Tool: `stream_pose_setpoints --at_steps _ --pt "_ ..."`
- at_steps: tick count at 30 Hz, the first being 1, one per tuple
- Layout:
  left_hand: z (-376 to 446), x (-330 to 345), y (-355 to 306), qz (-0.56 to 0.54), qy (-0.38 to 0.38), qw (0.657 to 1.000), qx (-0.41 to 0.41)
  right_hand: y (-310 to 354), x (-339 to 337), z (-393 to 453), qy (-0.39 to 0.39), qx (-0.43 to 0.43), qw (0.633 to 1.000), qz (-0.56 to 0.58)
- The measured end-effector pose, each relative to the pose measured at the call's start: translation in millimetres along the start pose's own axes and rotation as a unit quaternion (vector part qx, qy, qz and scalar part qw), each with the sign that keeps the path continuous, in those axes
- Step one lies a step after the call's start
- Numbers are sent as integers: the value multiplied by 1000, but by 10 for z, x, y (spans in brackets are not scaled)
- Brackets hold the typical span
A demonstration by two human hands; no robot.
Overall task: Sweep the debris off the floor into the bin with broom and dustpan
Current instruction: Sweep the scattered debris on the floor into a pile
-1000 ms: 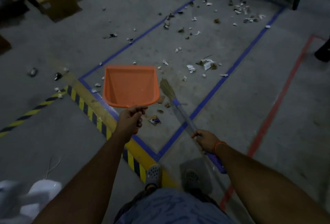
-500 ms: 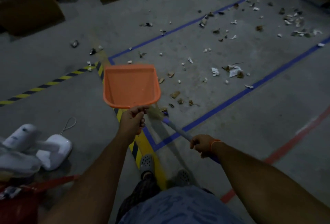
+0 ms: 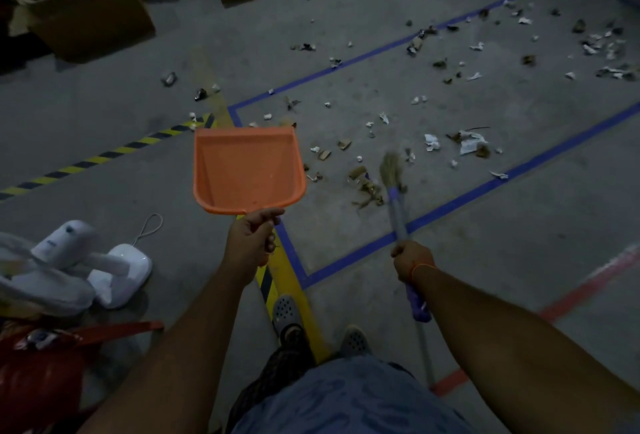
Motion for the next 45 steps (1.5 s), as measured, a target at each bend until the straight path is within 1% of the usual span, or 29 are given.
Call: stream_pose_setpoints --at_steps 3,6,12,16,20,24,27,29,31,33,36,38,43,45 --pt "1 -23 3 -7 -4 1000 2 -27 18 -8 -14 -12 999 40" --pt "2 -90 13 -1 -13 1000 12 47 121 -17 2 -42 998 42" --pt "-65 -289 17 -16 -35 999 -11 523 466 -135 93 -108 990 -14" --pt "-96 -550 13 3 -68 998 -16 975 769 -206 151 -146 974 -86" --pt "-61 -777 -53 -11 -91 996 -20 1371 1067 -212 195 -153 960 -133" --pt "31 -1056 -37 -14 -100 995 -20 1621 1221 -93 228 -128 950 -169" --pt "95 -1207 -25 -16 -109 994 -11 1719 1200 43 218 -103 956 -168" --pt "132 -1287 1 -17 -111 994 -3 1727 1173 140 172 -92 966 -171" --pt "165 -1354 44 -24 -111 994 -4 1691 1108 191 114 -81 980 -142" --pt "184 -1388 69 -29 -108 994 -7 1661 1041 181 89 -78 988 -104" --pt "197 -1370 64 -35 -102 994 -8 1650 977 143 87 -73 992 -59" --pt "197 -1341 54 -39 -104 994 -9 1678 1000 91 99 -95 989 -57" --pt "148 -1378 45 -41 -116 992 -12 1755 1214 -133 147 -149 971 -112" --pt "98 -1413 29 -41 -125 991 -10 1789 1354 -206 186 -167 955 -157"
Point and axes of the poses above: each hand's wrist, its own z-axis towards the middle knuckle, its own x-axis out of the palm, y = z × x, the point moved 4 cm from there along z, towards the middle knuckle, and after that the axes turned 3 degrees about y, right-handed, at the moved point
